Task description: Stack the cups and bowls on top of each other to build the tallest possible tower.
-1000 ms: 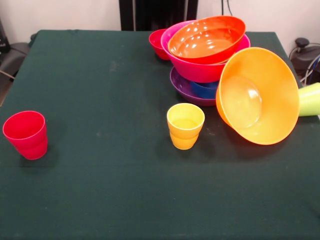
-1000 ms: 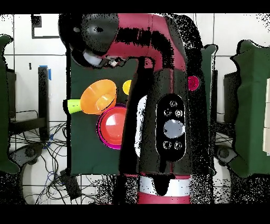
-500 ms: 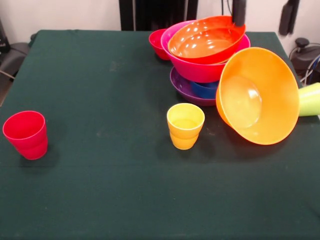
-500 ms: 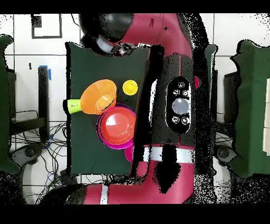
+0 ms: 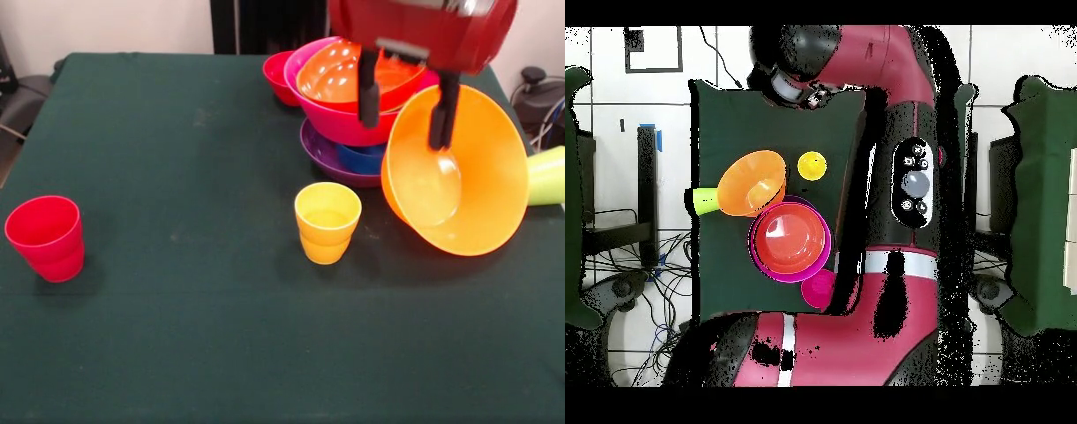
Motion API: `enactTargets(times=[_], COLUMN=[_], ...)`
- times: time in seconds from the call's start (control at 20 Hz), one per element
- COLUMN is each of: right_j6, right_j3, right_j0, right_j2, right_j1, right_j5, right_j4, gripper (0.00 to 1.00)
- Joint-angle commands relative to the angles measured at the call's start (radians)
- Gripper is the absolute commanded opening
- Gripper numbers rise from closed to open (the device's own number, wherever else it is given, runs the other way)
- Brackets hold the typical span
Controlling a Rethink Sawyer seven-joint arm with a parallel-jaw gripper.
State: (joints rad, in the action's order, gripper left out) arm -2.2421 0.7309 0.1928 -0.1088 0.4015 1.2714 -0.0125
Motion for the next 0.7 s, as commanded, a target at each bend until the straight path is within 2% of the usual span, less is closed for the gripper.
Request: enactTargets(times=[0.05, 0.35, 0.7], right_j6=[0.381, 0.435, 0.482], right_j3=[-0.084, -0.167, -0.215], right_j0=[0.028, 0.047, 0.067], right_j2=[-0.119, -0.131, -0.130], right_j1=[-0.090, -0.138, -0.170], right_j5=[0.057, 0.089, 0.099], right_j4=[0.101, 0.126, 0.128], gripper=[1.00, 1.00, 1.00])
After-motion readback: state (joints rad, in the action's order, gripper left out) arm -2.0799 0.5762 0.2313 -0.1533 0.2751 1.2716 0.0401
